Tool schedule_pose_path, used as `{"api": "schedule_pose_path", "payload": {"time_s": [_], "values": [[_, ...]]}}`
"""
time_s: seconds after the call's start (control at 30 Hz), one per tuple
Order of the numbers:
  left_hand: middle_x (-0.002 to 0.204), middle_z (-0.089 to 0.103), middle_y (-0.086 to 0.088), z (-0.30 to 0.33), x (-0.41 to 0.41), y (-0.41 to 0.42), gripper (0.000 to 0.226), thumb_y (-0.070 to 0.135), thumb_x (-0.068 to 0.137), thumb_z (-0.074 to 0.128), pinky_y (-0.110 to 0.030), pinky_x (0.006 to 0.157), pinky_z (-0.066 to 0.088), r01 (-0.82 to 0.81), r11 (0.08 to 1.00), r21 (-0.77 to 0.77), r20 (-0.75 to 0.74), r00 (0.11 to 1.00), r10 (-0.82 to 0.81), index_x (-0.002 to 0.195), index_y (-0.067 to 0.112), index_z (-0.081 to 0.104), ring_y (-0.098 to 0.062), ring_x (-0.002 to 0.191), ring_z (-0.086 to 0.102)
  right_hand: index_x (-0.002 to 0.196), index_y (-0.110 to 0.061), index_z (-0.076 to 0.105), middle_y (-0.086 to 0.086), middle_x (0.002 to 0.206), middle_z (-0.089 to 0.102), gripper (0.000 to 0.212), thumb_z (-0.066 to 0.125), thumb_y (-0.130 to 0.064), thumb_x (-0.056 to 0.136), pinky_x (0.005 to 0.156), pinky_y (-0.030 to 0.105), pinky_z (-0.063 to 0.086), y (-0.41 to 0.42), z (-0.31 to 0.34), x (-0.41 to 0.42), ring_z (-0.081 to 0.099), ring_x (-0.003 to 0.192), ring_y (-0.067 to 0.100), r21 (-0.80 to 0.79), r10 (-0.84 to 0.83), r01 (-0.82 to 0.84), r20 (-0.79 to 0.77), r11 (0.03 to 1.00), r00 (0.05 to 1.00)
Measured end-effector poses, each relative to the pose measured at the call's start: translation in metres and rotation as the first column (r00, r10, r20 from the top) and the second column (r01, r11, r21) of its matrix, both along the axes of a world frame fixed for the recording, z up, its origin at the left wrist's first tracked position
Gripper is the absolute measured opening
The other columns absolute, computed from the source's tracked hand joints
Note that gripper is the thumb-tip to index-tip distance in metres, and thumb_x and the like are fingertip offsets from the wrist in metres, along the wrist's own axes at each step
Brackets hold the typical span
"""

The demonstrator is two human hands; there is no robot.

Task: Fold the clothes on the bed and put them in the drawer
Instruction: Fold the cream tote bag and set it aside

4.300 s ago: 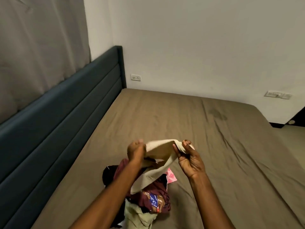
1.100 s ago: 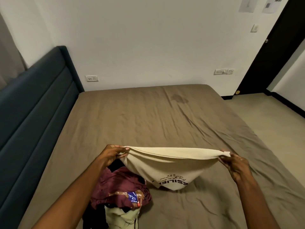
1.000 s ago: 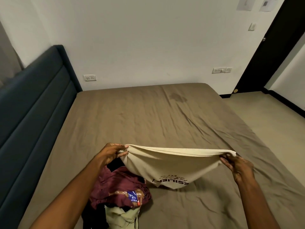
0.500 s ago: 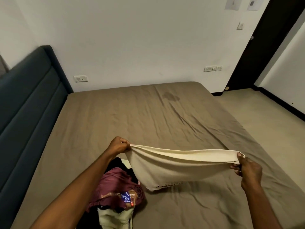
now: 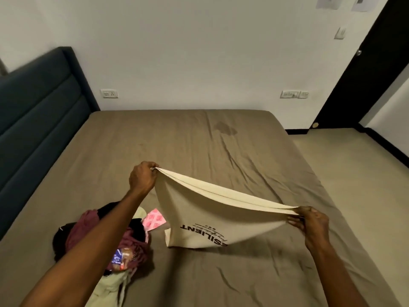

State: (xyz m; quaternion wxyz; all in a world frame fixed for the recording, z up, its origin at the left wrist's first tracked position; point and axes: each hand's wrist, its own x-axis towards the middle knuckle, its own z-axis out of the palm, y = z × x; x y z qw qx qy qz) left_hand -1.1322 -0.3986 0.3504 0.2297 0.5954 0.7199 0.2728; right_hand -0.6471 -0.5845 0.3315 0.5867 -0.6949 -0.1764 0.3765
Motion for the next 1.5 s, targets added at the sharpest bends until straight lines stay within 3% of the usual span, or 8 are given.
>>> {"api": "schedule_pose_path", "payload": {"time_s": [0.13,0.3,0.53,0.83,0.97,1.07,1.33,1.5], "values": [[0.077,0.074,-0.022,0.005,0.055,-0.017,0.015,0.002,0.073,0.064,-0.055,0.077,0.063,-0.043,0.995,-0.095,0.445,0.892,0.081,0.071,0.011,0.076,-0.039,0.073,0.075,0.078,0.014,0.058,0.022,0.075,0.061,0.008,0.064,0.013,0.082,0.053,0.037,0.063,0.008,-0.015,0.051,0.069,0.058,0.029,-0.098,0.064,-0.049,0.153,0.994,0.986],[0.088,0.075,-0.028,0.025,0.089,-0.033,0.015,0.006,0.077,0.069,-0.041,0.079,0.064,-0.155,0.981,-0.117,0.588,0.785,0.194,0.065,0.005,0.078,-0.034,0.079,0.075,0.079,0.005,0.069,0.022,0.080,0.069,0.017,0.055,0.012,0.086,0.049,0.036,0.062,0.002,-0.024,0.100,0.073,0.065,0.035,-0.205,0.133,-0.063,0.353,0.977,0.926],[0.083,0.077,-0.016,0.040,0.109,-0.038,0.030,-0.005,0.067,0.088,-0.021,0.073,0.062,0.086,0.977,-0.197,0.528,0.848,0.032,0.093,-0.011,0.076,-0.015,0.071,0.074,0.066,-0.007,0.079,0.009,0.062,0.072,0.021,0.062,-0.001,0.078,0.068,0.037,0.055,-0.004,-0.032,0.157,0.070,0.067,0.028,-0.371,0.360,-0.163,0.558,0.914,0.748],[0.099,0.071,-0.035,0.069,0.093,-0.019,0.014,-0.014,0.081,0.071,-0.018,0.069,0.061,0.079,0.991,-0.110,0.444,0.896,-0.022,0.094,-0.010,0.075,-0.029,0.081,0.069,0.089,0.000,0.075,0.018,0.084,0.071,0.026,0.061,0.020,0.082,0.060,0.027,0.063,0.025,0.005,0.163,0.069,0.081,0.034,-0.084,0.160,-0.142,0.276,0.986,0.948],[0.087,0.073,-0.031,0.077,0.102,-0.009,0.006,-0.007,0.082,0.069,-0.027,0.068,0.064,-0.091,0.995,-0.049,0.506,0.856,0.103,0.082,-0.007,0.076,-0.038,0.082,0.076,0.084,0.000,0.077,0.021,0.084,0.074,0.031,0.057,0.018,0.070,0.074,0.042,0.056,0.044,0.023,0.147,0.070,0.080,0.039,-0.184,0.266,-0.204,0.801,0.962,0.536],[0.082,0.074,-0.024,0.084,0.103,0.002,0.007,0.003,0.081,0.075,-0.036,0.072,0.065,-0.193,0.981,0.036,0.515,0.845,0.147,0.074,0.002,0.076,-0.033,0.076,0.077,0.078,0.004,0.072,0.021,0.077,0.068,0.025,0.050,0.003,0.065,0.066,0.042,0.053,0.065,0.032,0.138,0.065,0.069,0.041,-0.122,0.196,-0.286,0.949,0.950,0.246],[0.097,0.061,-0.023,0.094,0.079,0.058,0.014,-0.018,0.080,0.061,-0.028,0.048,0.059,-0.228,0.949,-0.216,0.648,0.693,0.314,0.093,-0.011,0.062,-0.029,0.075,0.068,0.093,-0.007,0.083,0.009,0.084,0.077,0.022,0.082,0.005,0.074,0.078,0.034,0.055,0.118,0.072,0.138,0.071,0.081,0.026,-0.043,0.162,-0.168,0.575,0.985,0.802],[0.101,0.070,-0.031,0.075,0.071,0.098,0.016,-0.012,0.083,0.067,-0.049,0.069,0.064,-0.166,0.974,-0.156,0.501,0.837,0.223,0.098,-0.018,0.066,-0.037,0.077,0.075,0.090,-0.008,0.083,0.009,0.089,0.078,0.023,0.074,0.010,0.078,0.091,0.043,0.059,0.171,0.072,0.141,0.072,0.088,0.027,-0.171,0.241,-0.170,0.666,0.970,0.706]]}}
